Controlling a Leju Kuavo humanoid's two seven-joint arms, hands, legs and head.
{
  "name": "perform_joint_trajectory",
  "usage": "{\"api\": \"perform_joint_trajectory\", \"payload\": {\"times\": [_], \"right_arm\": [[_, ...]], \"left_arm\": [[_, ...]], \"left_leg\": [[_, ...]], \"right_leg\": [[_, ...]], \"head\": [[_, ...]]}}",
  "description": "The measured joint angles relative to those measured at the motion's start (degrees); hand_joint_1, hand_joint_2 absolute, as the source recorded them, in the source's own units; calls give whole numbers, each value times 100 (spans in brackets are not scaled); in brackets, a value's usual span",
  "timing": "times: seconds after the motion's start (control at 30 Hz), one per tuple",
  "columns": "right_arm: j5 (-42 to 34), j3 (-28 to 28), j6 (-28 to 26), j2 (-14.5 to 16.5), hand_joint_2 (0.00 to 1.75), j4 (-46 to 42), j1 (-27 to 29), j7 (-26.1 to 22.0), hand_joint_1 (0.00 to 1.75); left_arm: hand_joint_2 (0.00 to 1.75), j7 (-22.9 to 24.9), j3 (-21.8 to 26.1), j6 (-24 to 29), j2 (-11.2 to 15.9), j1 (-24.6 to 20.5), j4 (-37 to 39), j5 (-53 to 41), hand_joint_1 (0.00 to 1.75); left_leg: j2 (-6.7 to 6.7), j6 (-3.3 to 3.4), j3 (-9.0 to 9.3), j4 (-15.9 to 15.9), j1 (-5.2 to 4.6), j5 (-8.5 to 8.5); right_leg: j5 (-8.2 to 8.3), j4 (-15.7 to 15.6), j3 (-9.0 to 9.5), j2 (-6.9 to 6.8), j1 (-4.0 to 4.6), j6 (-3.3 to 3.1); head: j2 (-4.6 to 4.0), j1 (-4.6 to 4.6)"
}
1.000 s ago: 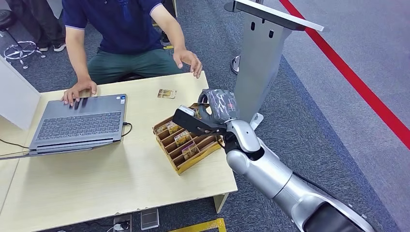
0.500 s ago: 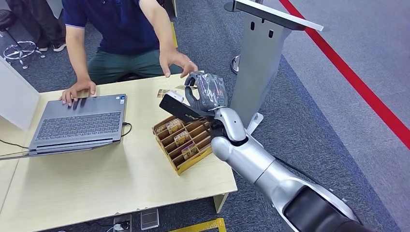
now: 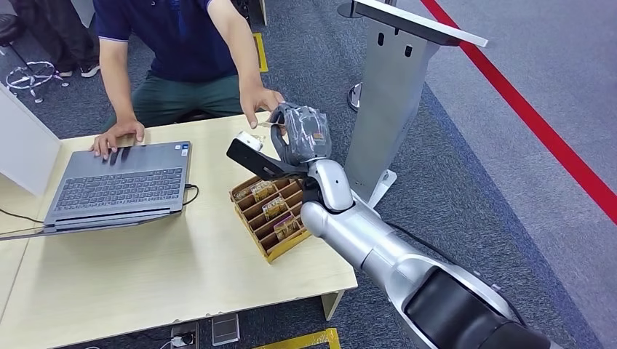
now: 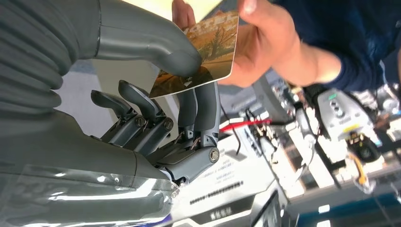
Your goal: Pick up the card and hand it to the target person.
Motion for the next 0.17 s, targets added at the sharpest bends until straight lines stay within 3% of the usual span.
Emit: {"api": "perform_joint_trajectory", "payload": {"times": [0.07,0.17], "right_arm": [[109,2,-228,15,175,106,-23,60,0],[180,1,-404,17,175,213,-34,92,0]], "left_arm": [[175,-10,-13,3,0,5,0,11,0],[175,-25,-45,-9,0,5,0,14,0]], "left_leg": [[0,0,0,0,0,0],[0,0,0,0,0,0]], "right_leg": [[0,0,0,0,0,0],[0,0,0,0,0,0]], "head": [[0,0],[0,2]]}}
